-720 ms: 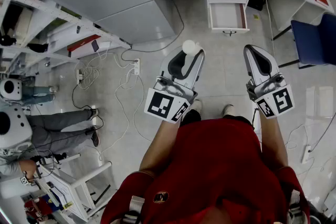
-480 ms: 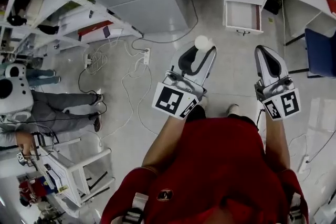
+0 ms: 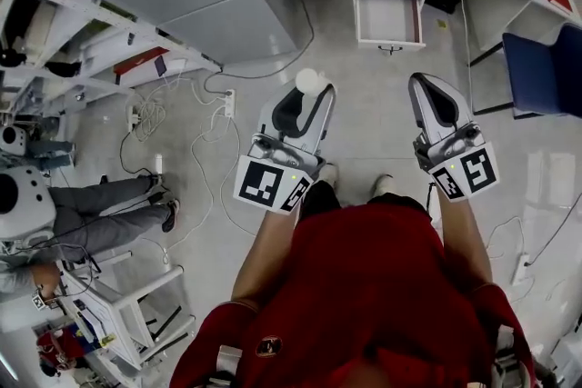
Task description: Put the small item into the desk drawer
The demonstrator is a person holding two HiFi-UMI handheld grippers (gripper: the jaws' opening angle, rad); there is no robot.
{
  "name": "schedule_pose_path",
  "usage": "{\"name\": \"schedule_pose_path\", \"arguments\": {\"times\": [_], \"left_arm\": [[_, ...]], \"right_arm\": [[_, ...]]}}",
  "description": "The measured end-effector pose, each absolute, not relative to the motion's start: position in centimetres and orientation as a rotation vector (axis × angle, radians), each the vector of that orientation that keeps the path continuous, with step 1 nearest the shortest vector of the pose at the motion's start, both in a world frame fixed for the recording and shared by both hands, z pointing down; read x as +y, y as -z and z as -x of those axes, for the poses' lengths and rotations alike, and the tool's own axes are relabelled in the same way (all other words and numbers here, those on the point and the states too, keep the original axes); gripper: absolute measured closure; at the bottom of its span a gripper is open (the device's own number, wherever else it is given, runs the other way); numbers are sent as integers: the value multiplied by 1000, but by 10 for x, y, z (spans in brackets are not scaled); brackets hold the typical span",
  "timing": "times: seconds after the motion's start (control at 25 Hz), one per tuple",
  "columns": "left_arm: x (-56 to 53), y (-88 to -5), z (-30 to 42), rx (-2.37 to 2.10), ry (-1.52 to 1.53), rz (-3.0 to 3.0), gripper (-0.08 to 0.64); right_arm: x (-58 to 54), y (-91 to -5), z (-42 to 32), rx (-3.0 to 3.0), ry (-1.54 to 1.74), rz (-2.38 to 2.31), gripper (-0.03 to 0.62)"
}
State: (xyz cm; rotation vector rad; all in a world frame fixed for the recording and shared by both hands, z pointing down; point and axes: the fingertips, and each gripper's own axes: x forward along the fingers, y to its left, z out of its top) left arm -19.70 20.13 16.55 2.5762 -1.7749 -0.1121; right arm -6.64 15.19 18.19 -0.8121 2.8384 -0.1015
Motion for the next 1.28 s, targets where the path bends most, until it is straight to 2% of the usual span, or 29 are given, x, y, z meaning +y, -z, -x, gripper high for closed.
{"name": "schedule_pose_path", "arguments": {"times": [0.76,1.28], "left_arm": [[167,-175,72,-1689,13,-2646,425],[103,-209,73,-1605,16,-2619,425]], "right_arm": [[138,-193,-71,2782,125,909,585],[94,-220,-80,2811,169,1016,584]]}}
